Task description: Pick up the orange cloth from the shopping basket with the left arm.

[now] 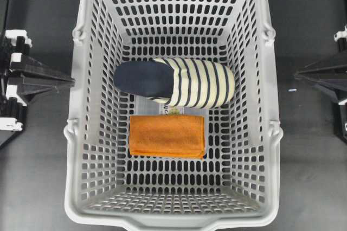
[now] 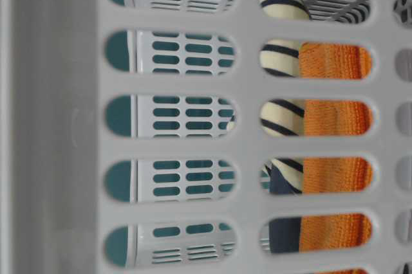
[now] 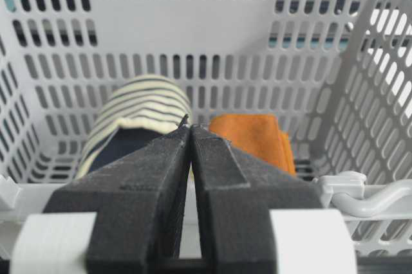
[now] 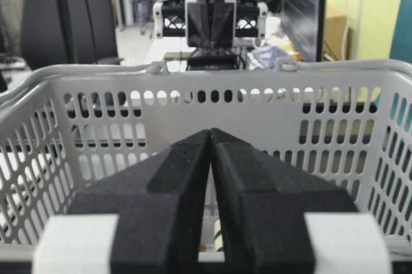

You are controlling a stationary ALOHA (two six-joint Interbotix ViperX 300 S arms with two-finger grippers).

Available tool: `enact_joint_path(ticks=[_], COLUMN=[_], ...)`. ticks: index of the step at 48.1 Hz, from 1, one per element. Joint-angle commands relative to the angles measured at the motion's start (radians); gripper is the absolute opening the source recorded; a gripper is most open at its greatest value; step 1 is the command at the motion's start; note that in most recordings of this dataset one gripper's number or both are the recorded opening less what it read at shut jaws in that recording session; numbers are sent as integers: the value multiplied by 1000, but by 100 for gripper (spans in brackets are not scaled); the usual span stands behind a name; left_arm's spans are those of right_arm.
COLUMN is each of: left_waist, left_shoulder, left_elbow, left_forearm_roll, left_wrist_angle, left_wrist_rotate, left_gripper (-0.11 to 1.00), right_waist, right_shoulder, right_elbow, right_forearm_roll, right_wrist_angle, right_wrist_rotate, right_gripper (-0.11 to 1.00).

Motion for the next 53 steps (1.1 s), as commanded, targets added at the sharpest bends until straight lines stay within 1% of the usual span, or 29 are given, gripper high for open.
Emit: enact_joint_path(ticks=[1,4,6,8,12,17,22,24,30,34,42,47,53], left_waist=[-2,-2,-2,-3,-12,-28,-51,-60,-71,-77,-92,-95,-97], left_shoulder=[0,6,15,25,55,107,178,221,345,443,630,719,802], left_elbow=[-67,-118,-152,-187,-270,-374,-479,-534,-661,-752,-904,-971,-1022], left_forearm_roll=[40,40,40,40,40,40,40,40,41,41,41,41,41], left_wrist_angle=[71,170,235,296,425,552,678,744,891,976,1085,1135,1169], left_wrist_rotate=[-29,-51,-60,-67,-69,-67,-67,-66,-66,-66,-69,-74,-77], left_gripper=[6,4,1,0,0,0,0,0,0,0,0,1,3], right_waist=[9,9,9,9,8,8,5,5,5,5,5,5,5], right_shoulder=[9,8,6,5,5,5,3,3,3,3,2,-2,-8], right_elbow=[-12,-9,-9,-8,-9,-8,-8,-8,-6,-5,-2,-2,5], right_forearm_roll=[3,14,14,14,14,14,14,14,14,14,14,14,14], right_wrist_angle=[-8,-5,-3,-2,3,6,8,8,8,8,8,8,8], right_wrist_rotate=[9,12,20,25,31,31,31,31,31,32,32,32,32], right_gripper=[0,1,0,0,0,0,0,0,0,0,0,0,0])
